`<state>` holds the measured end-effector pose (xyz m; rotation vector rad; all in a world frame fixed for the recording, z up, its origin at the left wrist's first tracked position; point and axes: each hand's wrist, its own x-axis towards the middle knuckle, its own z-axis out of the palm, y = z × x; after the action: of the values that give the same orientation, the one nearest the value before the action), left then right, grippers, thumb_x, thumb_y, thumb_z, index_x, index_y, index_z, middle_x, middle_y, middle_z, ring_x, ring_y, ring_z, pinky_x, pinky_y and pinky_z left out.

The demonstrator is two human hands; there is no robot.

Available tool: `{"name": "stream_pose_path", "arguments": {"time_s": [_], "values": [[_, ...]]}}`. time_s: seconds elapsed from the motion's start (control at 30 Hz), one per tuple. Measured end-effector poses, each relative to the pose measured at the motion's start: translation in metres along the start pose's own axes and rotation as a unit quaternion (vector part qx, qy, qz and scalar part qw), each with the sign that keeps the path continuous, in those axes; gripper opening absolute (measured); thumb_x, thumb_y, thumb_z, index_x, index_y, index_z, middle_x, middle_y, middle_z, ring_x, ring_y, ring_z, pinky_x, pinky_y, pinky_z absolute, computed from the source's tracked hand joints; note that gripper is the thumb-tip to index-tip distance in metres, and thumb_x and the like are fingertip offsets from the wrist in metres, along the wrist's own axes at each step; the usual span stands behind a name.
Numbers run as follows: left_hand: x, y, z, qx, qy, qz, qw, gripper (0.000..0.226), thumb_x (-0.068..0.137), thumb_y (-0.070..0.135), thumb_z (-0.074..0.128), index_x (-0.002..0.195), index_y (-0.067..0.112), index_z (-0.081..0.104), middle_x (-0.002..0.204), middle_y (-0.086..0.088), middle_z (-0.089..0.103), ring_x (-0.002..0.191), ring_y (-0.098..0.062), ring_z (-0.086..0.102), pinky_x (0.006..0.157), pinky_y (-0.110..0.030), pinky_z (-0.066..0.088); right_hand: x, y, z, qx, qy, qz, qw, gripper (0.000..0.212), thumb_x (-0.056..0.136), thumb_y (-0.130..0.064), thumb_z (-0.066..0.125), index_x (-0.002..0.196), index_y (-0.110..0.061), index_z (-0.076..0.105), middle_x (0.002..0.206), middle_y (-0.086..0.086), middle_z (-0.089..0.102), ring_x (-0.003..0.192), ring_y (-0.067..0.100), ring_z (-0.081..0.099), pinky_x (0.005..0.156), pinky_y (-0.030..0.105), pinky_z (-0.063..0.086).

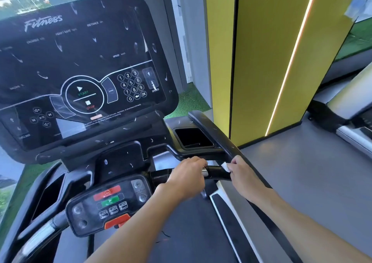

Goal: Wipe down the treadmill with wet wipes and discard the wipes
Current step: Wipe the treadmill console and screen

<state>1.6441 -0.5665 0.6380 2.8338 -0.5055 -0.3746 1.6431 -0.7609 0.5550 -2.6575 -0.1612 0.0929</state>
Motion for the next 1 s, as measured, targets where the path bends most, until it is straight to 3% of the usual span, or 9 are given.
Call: {"name": "stream_pose_path", "arguments": {"time_s": [0.07, 0.13, 0.27, 0.4, 0.47, 0.57, 0.7, 0.83, 1.0], "values": [[-0.003, -0.005, -0.006, 0.037, 0.036, -0.005, 0.999, 0.046, 0.090, 0.010, 0.042, 0.132, 0.022, 0.056, 0.133, 0.005, 0.056, 0.125, -0.020, 0.048, 0.114, -0.037, 0.027, 0.000, 0.000, -0.001, -0.011, -0.004, 0.025, 1.000, 0.027, 0.092, 0.006, 0.049, 0.078, -0.016, 0.044, 0.090, 0.002, 0.039, 0.069, 0.016, 0.047, 0.057, 0.022, 0.036], [-0.007, -0.014, -0.013, 0.076, 0.067, -0.034, 0.994, 0.042, 0.092, 0.015, 0.042, 0.130, 0.026, 0.057, 0.132, 0.009, 0.057, 0.126, -0.017, 0.048, 0.117, -0.038, 0.020, 0.004, -0.017, 0.002, -0.021, -0.002, -0.022, 1.000, 0.022, 0.095, 0.003, 0.046, 0.082, -0.014, 0.045, 0.092, -0.001, 0.035, 0.070, 0.014, 0.041, 0.059, 0.020, 0.031], [-0.023, -0.032, -0.024, 0.075, 0.108, -0.089, 0.987, 0.039, 0.092, 0.020, 0.046, 0.127, 0.028, 0.061, 0.127, 0.009, 0.060, 0.119, -0.017, 0.053, 0.109, -0.035, 0.028, 0.008, -0.037, 0.009, 0.017, 0.015, -0.130, 0.991, 0.012, 0.098, -0.003, 0.045, 0.089, -0.007, 0.052, 0.090, -0.006, 0.038, 0.070, 0.012, 0.045, 0.059, 0.025, 0.043], [-0.051, -0.050, -0.036, 0.041, 0.158, -0.127, 0.978, 0.037, 0.091, 0.020, 0.046, 0.122, 0.026, 0.065, 0.124, 0.008, 0.063, 0.115, -0.019, 0.056, 0.103, -0.036, 0.035, 0.012, -0.029, 0.007, 0.034, 0.037, -0.065, 0.997, 0.025, 0.097, 0.002, 0.046, 0.072, -0.003, 0.047, 0.092, 0.009, 0.046, 0.070, 0.019, 0.048, 0.062, 0.027, 0.040], [-0.066, -0.059, -0.044, 0.008, 0.173, -0.155, 0.973, 0.034, 0.093, 0.020, 0.045, 0.121, 0.025, 0.065, 0.124, 0.008, 0.063, 0.114, -0.020, 0.057, 0.102, -0.038, 0.038, 0.009, -0.038, 0.005, 0.047, 0.046, -0.068, 0.996, 0.025, 0.097, 0.002, 0.048, 0.073, -0.007, 0.050, 0.094, 0.006, 0.046, 0.072, 0.018, 0.051, 0.065, 0.029, 0.042], [-0.088, -0.076, -0.054, -0.029, 0.188, -0.180, 0.965, 0.033, 0.094, 0.019, 0.046, 0.119, 0.025, 0.066, 0.123, 0.008, 0.063, 0.114, -0.019, 0.056, 0.102, -0.040, 0.042, 0.004, -0.061, 0.000, 0.123, 0.040, -0.105, 0.986, 0.016, 0.094, 0.006, 0.053, 0.087, 0.000, 0.066, 0.098, 0.004, 0.050, 0.082, 0.015, 0.054, 0.074, 0.018, 0.040], [-0.115, -0.099, -0.059, -0.053, 0.198, -0.187, 0.961, 0.035, 0.094, 0.016, 0.046, 0.123, 0.024, 0.065, 0.127, 0.008, 0.060, 0.114, -0.018, 0.055, 0.102, -0.041, 0.043, -0.006, -0.108, -0.008, 0.175, 0.063, -0.136, 0.973, 0.010, 0.094, -0.001, 0.055, 0.092, 0.004, 0.064, 0.106, 0.003, 0.050, 0.097, 0.011, 0.052, 0.084, 0.001, 0.032], [-0.136, -0.120, -0.057, -0.074, 0.207, -0.156, 0.963, 0.042, 0.093, 0.006, 0.044, 0.126, 0.020, 0.065, 0.127, 0.006, 0.060, 0.119, -0.017, 0.049, 0.105, -0.027, 0.038, -0.019, -0.159, -0.002, 0.212, 0.085, -0.181, 0.957, 0.012, 0.095, -0.006, 0.060, 0.086, 0.000, 0.066, 0.102, 0.000, 0.053, 0.093, 0.004, 0.054, 0.084, 0.006, 0.036], [-0.155, -0.143, -0.055, -0.024, 0.223, -0.133, 0.965, 0.049, 0.091, 0.006, 0.043, 0.131, 0.029, 0.061, 0.126, 0.011, 0.059, 0.119, -0.020, 0.049, 0.103, -0.033, 0.035, -0.026, -0.202, 0.007, 0.197, 0.111, -0.256, 0.940, 0.026, 0.090, 0.006, 0.063, 0.114, -0.003, 0.067, 0.110, 0.002, 0.063, 0.102, 0.012, 0.061, 0.095, 0.016, 0.046]]}}
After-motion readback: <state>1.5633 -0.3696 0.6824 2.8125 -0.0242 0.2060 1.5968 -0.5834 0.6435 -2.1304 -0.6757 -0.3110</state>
